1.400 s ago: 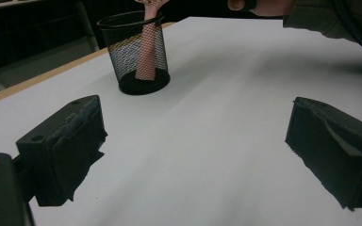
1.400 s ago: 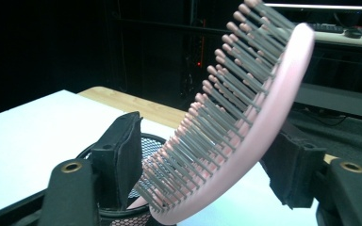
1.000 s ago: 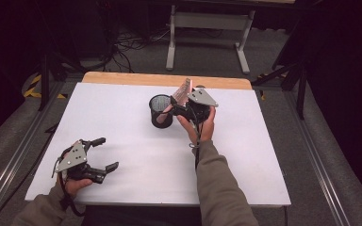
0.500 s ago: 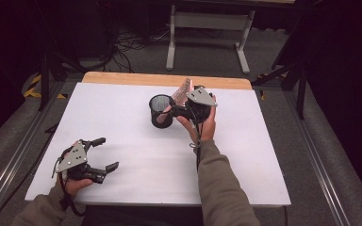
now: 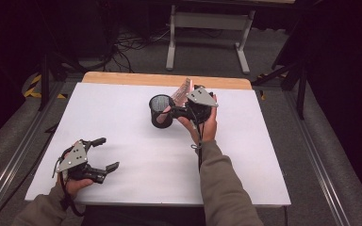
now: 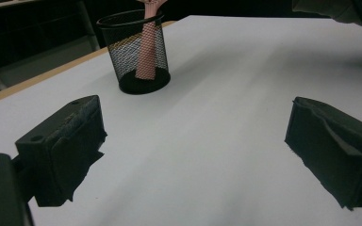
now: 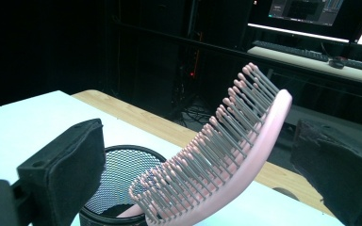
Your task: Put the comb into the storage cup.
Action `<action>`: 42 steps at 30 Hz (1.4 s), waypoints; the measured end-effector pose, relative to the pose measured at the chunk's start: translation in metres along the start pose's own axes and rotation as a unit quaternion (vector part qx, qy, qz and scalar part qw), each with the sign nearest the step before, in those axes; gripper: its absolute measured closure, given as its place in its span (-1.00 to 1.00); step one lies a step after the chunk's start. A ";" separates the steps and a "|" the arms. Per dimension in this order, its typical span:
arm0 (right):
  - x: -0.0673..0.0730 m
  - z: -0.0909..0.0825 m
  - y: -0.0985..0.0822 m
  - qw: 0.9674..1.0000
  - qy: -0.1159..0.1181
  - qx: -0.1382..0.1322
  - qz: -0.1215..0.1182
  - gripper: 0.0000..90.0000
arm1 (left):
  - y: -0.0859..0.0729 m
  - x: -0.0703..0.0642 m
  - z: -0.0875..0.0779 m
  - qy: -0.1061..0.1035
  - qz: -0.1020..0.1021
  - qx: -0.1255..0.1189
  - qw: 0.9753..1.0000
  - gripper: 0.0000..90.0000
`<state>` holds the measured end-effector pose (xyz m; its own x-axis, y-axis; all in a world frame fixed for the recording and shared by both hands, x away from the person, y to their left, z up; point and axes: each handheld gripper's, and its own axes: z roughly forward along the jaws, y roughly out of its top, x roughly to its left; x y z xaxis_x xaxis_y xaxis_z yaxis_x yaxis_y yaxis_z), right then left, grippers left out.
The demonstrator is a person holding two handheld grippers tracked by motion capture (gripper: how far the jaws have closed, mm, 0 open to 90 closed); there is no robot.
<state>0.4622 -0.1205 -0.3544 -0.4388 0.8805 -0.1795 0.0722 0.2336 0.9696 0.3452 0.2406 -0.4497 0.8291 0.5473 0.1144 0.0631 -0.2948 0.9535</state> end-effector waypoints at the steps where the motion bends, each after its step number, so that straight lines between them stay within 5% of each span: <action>1: 0.000 -0.001 0.000 1.000 -0.001 -0.001 -0.001 -0.90 | 0.000 0.000 0.000 0.000 0.000 0.000 1.000 -0.86; 42: -0.012 -0.030 0.006 1.000 0.012 0.000 -0.021 -0.87 | 0.000 -0.001 0.001 0.004 -0.001 -0.002 1.000 -0.86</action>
<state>0.4413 -0.1420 -0.3416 -0.4623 0.8602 -0.2154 0.0528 0.2692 0.9616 0.3444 0.2392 -0.4498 0.8251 0.5531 0.1153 0.0614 -0.2907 0.9548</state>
